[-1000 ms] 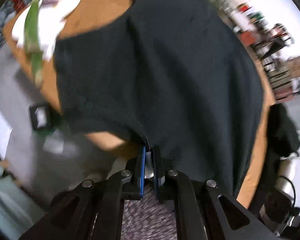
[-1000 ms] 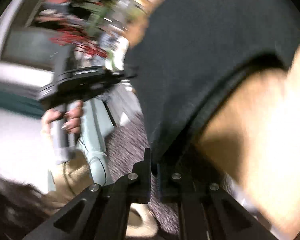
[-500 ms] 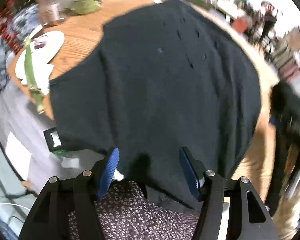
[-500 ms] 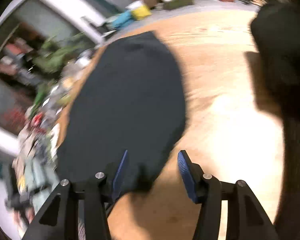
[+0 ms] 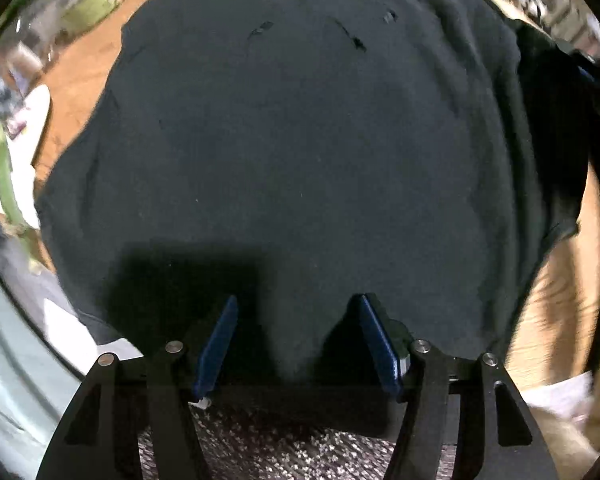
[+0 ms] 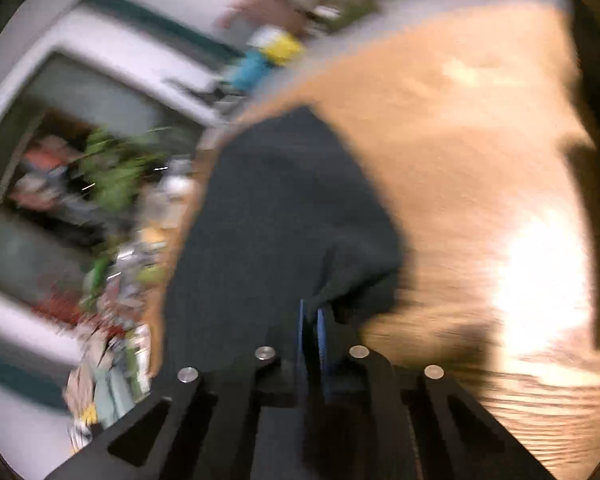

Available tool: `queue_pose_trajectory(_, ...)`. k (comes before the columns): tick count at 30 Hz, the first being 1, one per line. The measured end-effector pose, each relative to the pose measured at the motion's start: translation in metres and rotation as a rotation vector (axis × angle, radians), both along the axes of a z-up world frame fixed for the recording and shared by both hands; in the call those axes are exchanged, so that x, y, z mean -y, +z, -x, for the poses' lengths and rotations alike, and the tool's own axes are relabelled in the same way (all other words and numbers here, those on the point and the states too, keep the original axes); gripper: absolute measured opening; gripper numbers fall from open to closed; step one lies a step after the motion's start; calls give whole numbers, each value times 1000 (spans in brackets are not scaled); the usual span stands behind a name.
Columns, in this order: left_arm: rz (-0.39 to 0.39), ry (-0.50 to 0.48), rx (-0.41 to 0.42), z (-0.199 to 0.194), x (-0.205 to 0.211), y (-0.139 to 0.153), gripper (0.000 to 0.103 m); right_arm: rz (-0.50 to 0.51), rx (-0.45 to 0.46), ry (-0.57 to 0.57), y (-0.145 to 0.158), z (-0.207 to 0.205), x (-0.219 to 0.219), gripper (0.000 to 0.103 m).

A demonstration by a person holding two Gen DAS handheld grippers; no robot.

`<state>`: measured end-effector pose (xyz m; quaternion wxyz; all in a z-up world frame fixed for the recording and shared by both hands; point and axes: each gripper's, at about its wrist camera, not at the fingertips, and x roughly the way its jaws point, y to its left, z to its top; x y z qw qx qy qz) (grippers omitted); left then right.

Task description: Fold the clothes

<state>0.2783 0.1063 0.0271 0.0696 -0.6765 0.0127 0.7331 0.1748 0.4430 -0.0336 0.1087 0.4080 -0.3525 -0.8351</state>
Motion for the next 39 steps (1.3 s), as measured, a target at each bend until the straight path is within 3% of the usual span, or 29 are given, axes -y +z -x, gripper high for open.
queue_pose_trajectory(2, -81, 71, -10, 7, 15, 7, 65, -1, -52, 140, 18, 0, 44, 11)
queue_pose_trajectory(4, -95, 123, -28, 10, 28, 12, 65, 17, -42, 298, 20, 8, 93, 10)
queue_pose_trajectory(7, -87, 190, -54, 13, 45, 17, 65, 71, 16, 516, 0, 9, 155, 7)
queue_pose_trajectory(9, -75, 209, -44, 14, 54, 13, 65, 2, 89, 603, -23, 10, 190, 10)
queue_pose_trajectory(11, -68, 209, -27, 12, 59, 6, 65, -69, 152, 655, -43, 8, 210, 22)
queue_pose_trajectory(13, -75, 208, -7, 12, 63, -2, 65, -37, 148, 663, -40, 5, 202, 33)
queue_pose_trajectory(15, -77, 207, 1, 15, 64, -9, 65, 26, 88, 602, -21, -1, 165, 38)
queue_pose_trajectory(18, -54, 185, -11, 21, 58, -10, 65, 71, 25, 337, 7, 7, 83, 51)
queue_pose_trajectory(20, -16, 165, -12, 25, 52, -13, 66, 38, 75, 120, 11, 16, 30, 54)
queue_pose_trajectory(22, 23, 134, -4, 28, 44, -16, 68, 58, 148, 24, -1, 26, 2, 53)
queue_pose_trajectory(24, 58, 101, 8, 30, 38, -18, 68, 133, 192, 18, -17, 33, -6, 54)
queue_pose_trajectory(26, 76, 88, 27, 35, 33, -18, 68, 172, 217, 23, -29, 42, 4, 64)
queue_pose_trajectory(30, 66, 46, -41, 41, 23, 3, 68, 275, 262, -12, -54, 58, 11, 66)
queue_pose_trajectory(32, 78, 25, -48, 45, 19, 3, 68, 344, 267, -47, -67, 66, 8, 61)
queue_pose_trajectory(33, 86, 23, -31, 47, 18, -3, 68, 366, 263, -66, -71, 71, 9, 54)
queue_pose_trajectory(34, 93, 21, -14, 50, 17, -10, 68, 392, 257, -84, -74, 74, 8, 41)
queue_pose_trajectory(37, 97, 34, 15, 55, 19, -25, 70, 475, 228, -119, -79, 78, 3, 26)
queue_pose_trajectory(39, 96, 34, 23, 58, 19, -30, 70, 444, 195, -144, -68, 75, -4, 22)
